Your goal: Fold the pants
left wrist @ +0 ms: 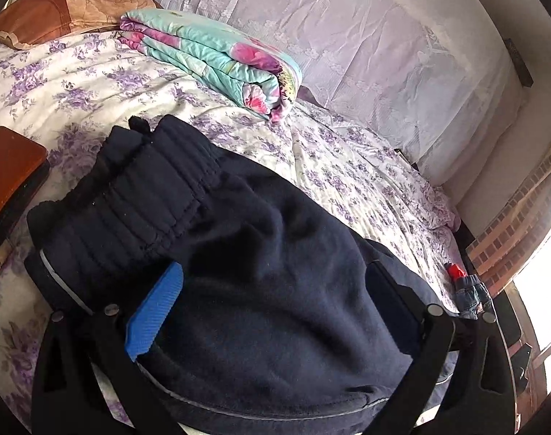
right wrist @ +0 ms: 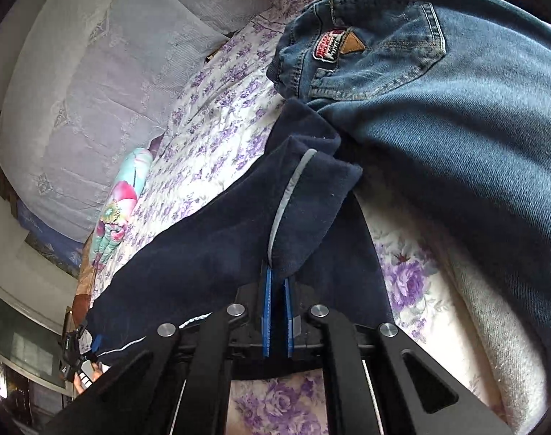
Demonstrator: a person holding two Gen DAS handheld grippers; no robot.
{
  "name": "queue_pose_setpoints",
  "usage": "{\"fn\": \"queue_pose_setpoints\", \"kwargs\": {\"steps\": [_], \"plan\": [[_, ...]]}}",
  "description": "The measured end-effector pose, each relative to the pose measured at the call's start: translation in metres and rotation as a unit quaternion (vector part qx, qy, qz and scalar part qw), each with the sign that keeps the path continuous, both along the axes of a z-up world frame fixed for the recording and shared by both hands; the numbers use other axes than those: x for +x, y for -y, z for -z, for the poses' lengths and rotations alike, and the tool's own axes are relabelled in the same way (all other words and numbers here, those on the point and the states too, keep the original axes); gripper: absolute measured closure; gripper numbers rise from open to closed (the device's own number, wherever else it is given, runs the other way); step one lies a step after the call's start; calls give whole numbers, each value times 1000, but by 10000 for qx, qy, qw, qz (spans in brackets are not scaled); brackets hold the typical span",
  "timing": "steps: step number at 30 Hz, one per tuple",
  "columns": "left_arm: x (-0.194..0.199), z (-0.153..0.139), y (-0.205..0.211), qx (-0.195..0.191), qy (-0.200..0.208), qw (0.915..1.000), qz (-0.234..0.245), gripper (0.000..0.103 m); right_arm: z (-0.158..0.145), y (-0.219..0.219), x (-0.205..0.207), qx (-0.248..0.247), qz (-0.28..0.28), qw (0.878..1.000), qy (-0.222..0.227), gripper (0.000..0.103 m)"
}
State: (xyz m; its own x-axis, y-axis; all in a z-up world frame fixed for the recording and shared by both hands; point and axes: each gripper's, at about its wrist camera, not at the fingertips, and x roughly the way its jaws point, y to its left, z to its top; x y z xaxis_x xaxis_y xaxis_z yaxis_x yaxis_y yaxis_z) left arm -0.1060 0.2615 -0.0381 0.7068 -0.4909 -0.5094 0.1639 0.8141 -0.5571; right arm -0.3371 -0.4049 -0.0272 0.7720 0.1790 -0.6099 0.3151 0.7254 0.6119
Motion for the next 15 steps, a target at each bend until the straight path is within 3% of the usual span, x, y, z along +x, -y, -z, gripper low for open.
{"fn": "queue_pose_setpoints", "kwargs": {"steps": [1,2,3,8,10,12,15], "plan": [[0,0,0,1,-12,10000,16,5,1,0,1,96,-59,9999,-39,88],[1,0,0,10,-23,10000,32,5,2,3,0,250,-124,9996,-51,64],[1,-1,0,13,-29,10000,45,5,5,3,0,419,-181,9989,60,50],[-2,-1,-4,-177,-31,9998,116,5,10,-3,12,419,-323,9984,188,51],[-2,-1,-5,-220,-54,9997,110,5,15,-3,17,463,-382,9980,193,59],[0,-1,-3,-106,-96,9999,79,5,17,-3,12,466,-483,9974,258,98],[2,-2,3,185,-124,9997,97,5,0,-2,-7,485,-714,9950,495,98]]}}
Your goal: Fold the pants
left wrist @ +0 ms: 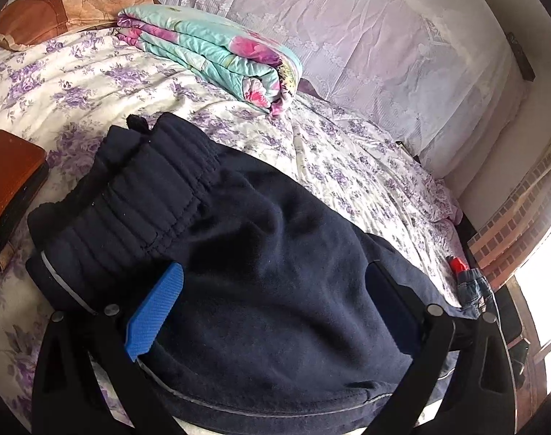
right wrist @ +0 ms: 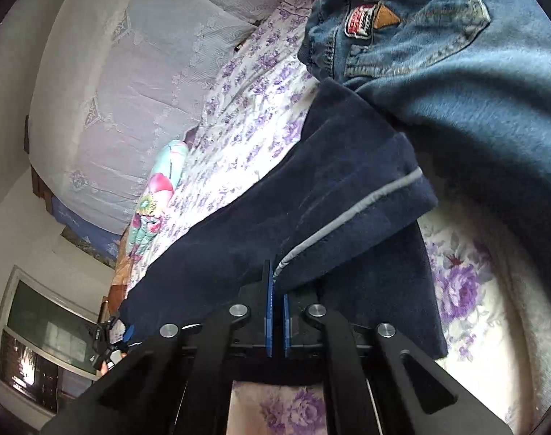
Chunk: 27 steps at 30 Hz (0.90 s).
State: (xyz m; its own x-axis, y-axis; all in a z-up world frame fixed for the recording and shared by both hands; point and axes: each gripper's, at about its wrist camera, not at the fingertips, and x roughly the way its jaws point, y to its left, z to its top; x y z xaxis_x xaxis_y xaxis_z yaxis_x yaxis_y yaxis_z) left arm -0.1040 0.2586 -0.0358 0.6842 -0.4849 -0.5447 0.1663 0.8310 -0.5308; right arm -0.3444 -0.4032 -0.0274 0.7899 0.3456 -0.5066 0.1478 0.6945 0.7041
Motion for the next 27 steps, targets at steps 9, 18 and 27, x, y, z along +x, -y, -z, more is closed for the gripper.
{"fn": "queue_pose_setpoints", "kwargs": {"steps": [9,18,27], "plan": [[2,0,0,50,-13,10000,-5,5,-24,-11,-39,-1246,-274,9906,-485,84],[0,2,-6,-178,35,9998,-25,5,-47,-201,27,-3491,-2707,8939,761,82],[0,2,-8,-280,38,9996,-3,5,-3,-286,91,-4311,-3532,8280,617,83]]}}
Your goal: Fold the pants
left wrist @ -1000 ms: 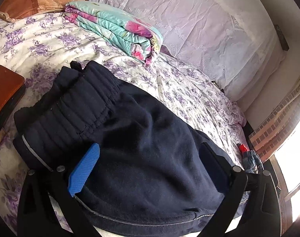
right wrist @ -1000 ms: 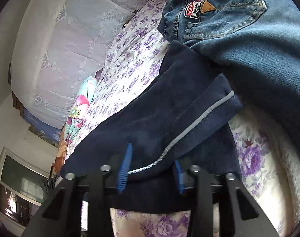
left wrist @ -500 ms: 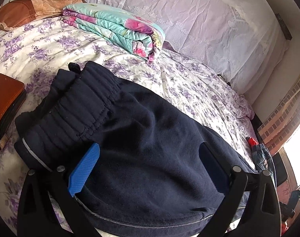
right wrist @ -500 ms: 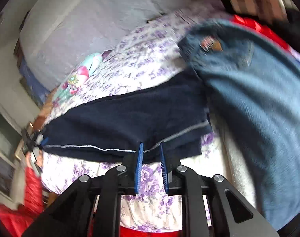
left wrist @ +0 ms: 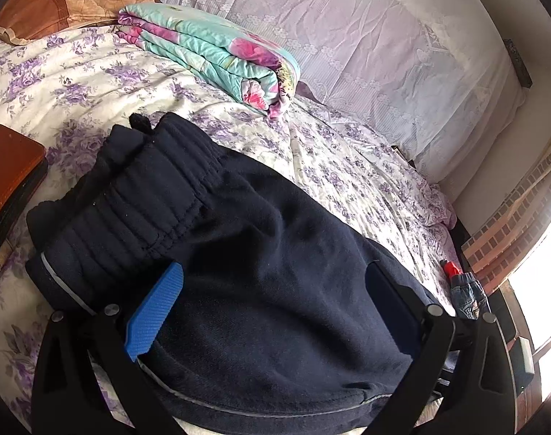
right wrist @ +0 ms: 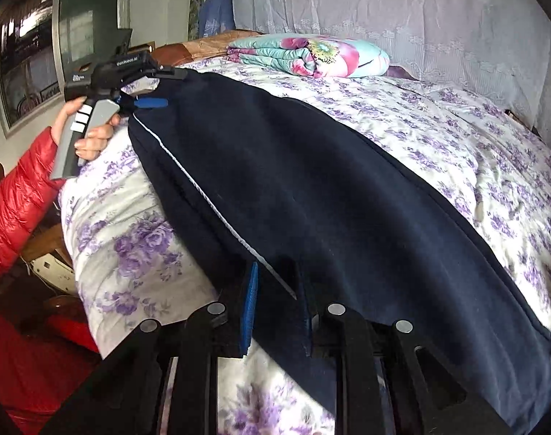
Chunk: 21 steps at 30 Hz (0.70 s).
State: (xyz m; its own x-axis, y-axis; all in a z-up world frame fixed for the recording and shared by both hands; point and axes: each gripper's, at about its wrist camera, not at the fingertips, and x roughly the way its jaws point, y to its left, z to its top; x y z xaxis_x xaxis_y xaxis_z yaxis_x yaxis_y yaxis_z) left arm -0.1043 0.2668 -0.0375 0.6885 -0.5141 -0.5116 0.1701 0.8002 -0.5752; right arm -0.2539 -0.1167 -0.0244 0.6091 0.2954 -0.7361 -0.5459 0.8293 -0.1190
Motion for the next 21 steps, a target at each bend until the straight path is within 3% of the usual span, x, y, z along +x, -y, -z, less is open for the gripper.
{"fn": "queue_pose_setpoints", "kwargs": {"steps": [6,12,16,17,19,20,21], "plan": [[0,0,-4,-158,-1,9999,43,5,-9,-6,-21,12,-171,9996,214,97],[0,-1,-7,-89,-70,9994,327,5,1,-15,-43,-82,-364,9993,77,98],[-6,-2,-13,45,-125,9989,453,5,17,-9,-35,51,-384,9991,-178,97],[-10,-3,-14,117,-149,9992,364,5,11,-8,-34,133,-426,9987,-249,95],[-26,-13,-13,376,-107,9992,53,5,-7,-2,-34,596,-584,9960,-314,80],[-35,-19,-10,467,1,9989,48,5,-18,1,-34,866,-632,9940,-238,70],[-45,-29,-2,569,180,9979,231,5,-25,1,-31,1012,-611,9929,-161,68]]}}
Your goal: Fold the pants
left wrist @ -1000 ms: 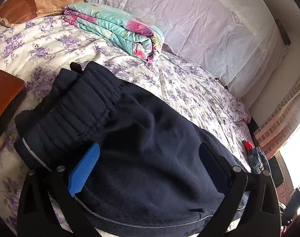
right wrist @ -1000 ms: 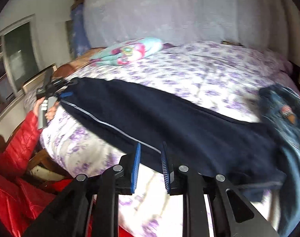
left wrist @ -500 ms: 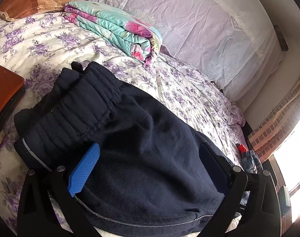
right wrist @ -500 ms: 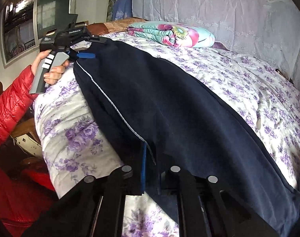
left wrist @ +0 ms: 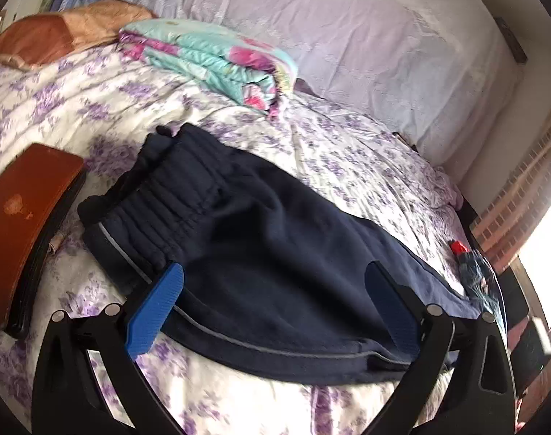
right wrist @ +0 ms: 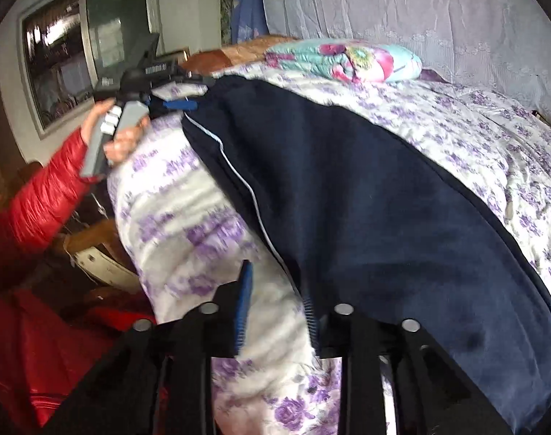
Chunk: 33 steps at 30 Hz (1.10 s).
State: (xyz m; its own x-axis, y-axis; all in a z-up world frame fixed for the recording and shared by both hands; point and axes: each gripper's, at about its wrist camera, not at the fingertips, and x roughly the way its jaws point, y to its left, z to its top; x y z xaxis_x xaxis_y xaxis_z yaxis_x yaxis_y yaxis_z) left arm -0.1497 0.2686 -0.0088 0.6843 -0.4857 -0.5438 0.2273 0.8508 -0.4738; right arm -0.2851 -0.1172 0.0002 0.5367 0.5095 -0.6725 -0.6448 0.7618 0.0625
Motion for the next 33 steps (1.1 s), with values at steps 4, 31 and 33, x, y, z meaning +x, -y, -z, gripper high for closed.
{"fn": "queue_pose_setpoints", "kwargs": {"steps": [4,31,33], "plan": [[-17,-11,48,1411,422,9888,224,5,-2,-17,26,137,263,9994,172,68],[17,13,27,2467,-145,9661,-753,5,12,58,-6,1146,1187,9846,-582,11],[2,1,54,2065,114,9781,-223,5,10,110,-31,1518,1859,9676,-788,11]]}}
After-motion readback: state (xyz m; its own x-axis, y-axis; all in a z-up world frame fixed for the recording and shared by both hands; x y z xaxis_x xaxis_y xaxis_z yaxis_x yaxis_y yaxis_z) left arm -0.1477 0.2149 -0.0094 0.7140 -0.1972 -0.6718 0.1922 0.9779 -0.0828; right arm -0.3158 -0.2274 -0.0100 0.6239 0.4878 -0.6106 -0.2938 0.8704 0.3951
